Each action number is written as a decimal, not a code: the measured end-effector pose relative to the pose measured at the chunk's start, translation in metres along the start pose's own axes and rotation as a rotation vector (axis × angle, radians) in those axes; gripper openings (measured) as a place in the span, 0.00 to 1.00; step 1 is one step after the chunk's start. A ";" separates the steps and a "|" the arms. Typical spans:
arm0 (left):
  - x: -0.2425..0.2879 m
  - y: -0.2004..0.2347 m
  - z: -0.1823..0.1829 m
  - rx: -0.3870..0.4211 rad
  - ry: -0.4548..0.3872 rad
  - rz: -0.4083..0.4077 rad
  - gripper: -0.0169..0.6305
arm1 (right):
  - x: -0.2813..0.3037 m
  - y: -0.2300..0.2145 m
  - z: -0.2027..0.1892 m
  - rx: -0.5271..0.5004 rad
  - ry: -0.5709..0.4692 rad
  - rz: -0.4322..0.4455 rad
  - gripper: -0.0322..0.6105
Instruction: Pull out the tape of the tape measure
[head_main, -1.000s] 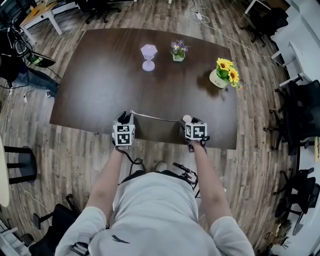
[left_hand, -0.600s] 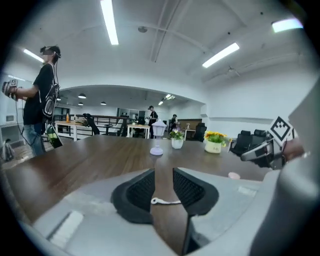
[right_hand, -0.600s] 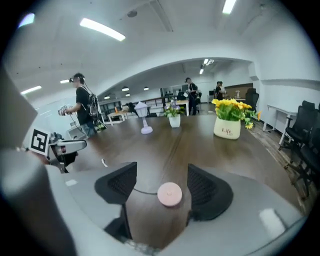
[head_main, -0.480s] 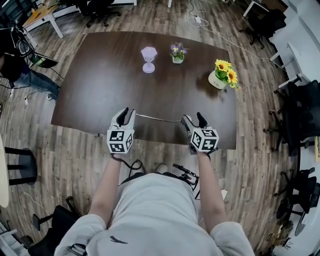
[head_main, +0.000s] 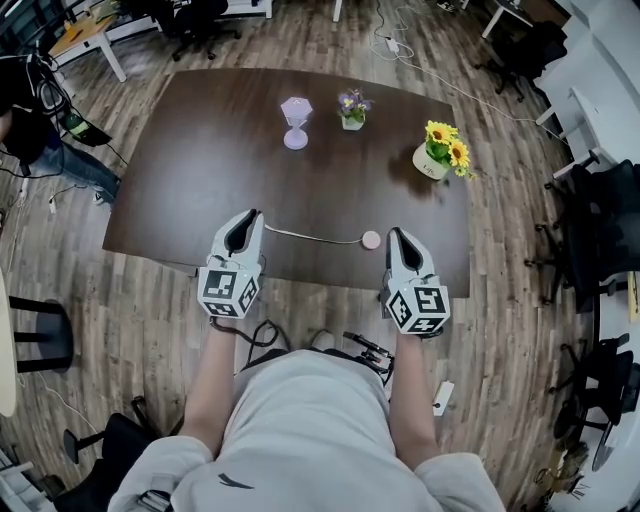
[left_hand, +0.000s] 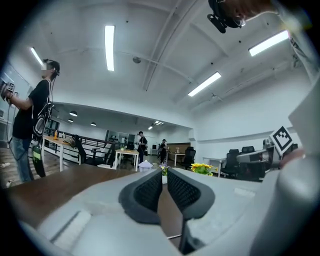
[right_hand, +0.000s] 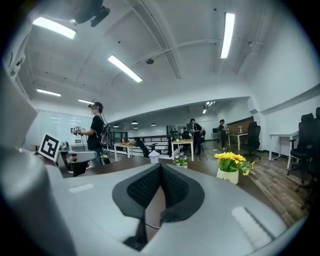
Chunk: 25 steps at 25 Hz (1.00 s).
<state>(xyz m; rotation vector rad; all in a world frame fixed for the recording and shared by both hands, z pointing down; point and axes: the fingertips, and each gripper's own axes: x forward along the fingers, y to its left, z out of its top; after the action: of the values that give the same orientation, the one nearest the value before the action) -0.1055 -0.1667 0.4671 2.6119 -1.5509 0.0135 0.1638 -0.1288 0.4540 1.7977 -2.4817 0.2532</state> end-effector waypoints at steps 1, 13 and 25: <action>-0.003 0.001 0.001 -0.008 -0.006 0.006 0.08 | -0.003 0.002 0.002 -0.011 0.001 0.004 0.05; -0.015 0.002 -0.003 -0.044 -0.009 0.032 0.04 | -0.012 0.006 0.000 -0.054 0.028 0.002 0.05; -0.012 0.001 -0.006 -0.033 0.003 0.036 0.04 | -0.006 -0.001 0.000 -0.061 0.039 0.001 0.05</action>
<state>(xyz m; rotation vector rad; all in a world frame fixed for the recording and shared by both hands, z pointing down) -0.1118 -0.1557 0.4724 2.5575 -1.5834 -0.0045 0.1664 -0.1231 0.4526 1.7516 -2.4362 0.2085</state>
